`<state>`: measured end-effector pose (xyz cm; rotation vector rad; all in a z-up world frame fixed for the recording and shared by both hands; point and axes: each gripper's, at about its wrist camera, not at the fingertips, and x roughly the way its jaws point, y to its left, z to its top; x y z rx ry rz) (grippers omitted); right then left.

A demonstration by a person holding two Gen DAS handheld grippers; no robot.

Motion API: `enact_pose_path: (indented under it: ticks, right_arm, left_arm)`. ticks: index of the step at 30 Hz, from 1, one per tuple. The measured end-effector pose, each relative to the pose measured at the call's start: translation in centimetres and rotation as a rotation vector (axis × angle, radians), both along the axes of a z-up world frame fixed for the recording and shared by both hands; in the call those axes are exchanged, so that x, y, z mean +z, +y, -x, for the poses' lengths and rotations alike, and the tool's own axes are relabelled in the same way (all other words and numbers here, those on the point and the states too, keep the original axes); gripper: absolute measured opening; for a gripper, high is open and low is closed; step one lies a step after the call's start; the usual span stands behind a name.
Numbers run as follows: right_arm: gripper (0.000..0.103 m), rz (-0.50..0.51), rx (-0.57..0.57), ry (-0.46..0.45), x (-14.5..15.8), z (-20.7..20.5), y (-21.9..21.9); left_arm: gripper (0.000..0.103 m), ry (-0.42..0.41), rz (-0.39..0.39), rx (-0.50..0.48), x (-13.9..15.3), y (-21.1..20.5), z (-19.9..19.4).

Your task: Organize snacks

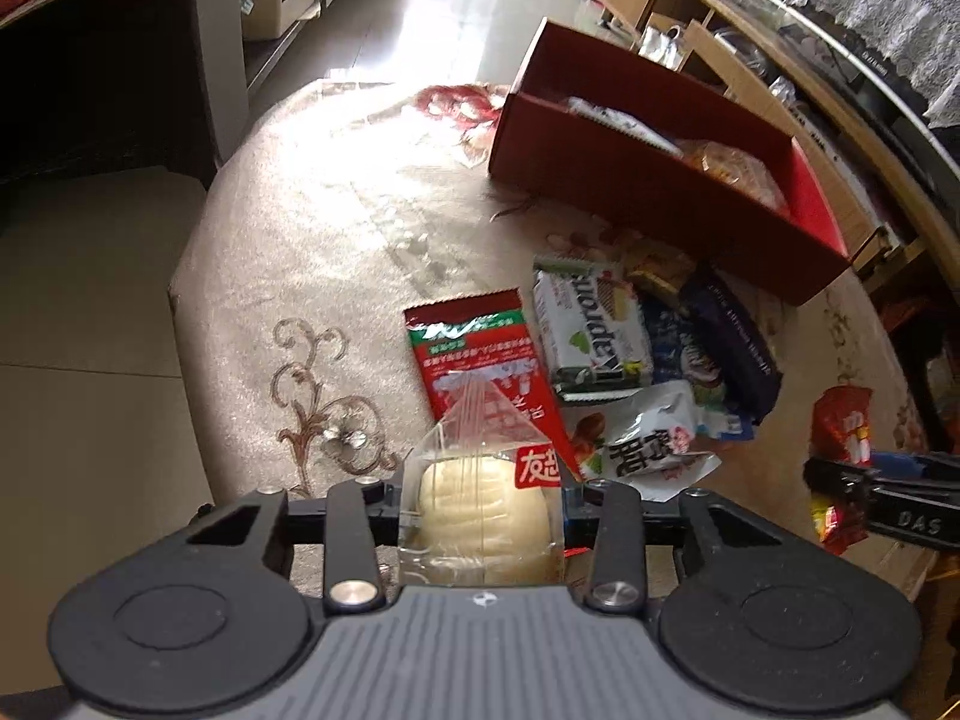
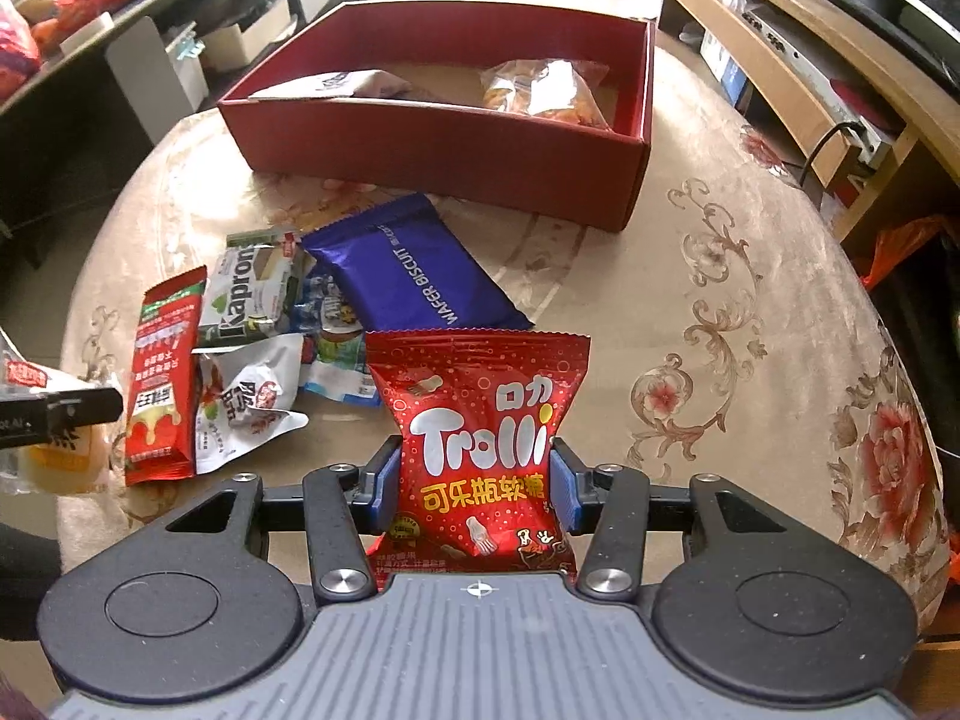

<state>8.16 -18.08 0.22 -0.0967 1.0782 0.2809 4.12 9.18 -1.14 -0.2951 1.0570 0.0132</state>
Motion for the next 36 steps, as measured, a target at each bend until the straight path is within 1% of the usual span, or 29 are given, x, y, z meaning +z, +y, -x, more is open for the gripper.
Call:
enact_pose_path:
  ticks: [5,14,22,36]
  right_arm:
    - [0.056,-0.011,0.004,-0.01,0.4,0.0,0.0]
    - [0.056,-0.029,-0.012,-0.023,0.9,-0.4,-0.4]
    - [0.056,-0.037,-0.037,-0.026,1.1,-1.3,-1.0]
    - [0.056,-0.074,-0.076,-0.058,2.3,-3.4,-1.3]
  left_arm:
    - [0.038,-0.013,0.037,-0.034,0.4,-1.4,-0.3]
    - [0.038,-0.042,0.023,-0.071,1.0,-3.8,-2.2]
    - [0.038,-0.052,0.036,-0.071,1.0,-4.3,-3.7]
    - [0.038,-0.106,0.026,-0.086,2.4,-5.5,-6.6]
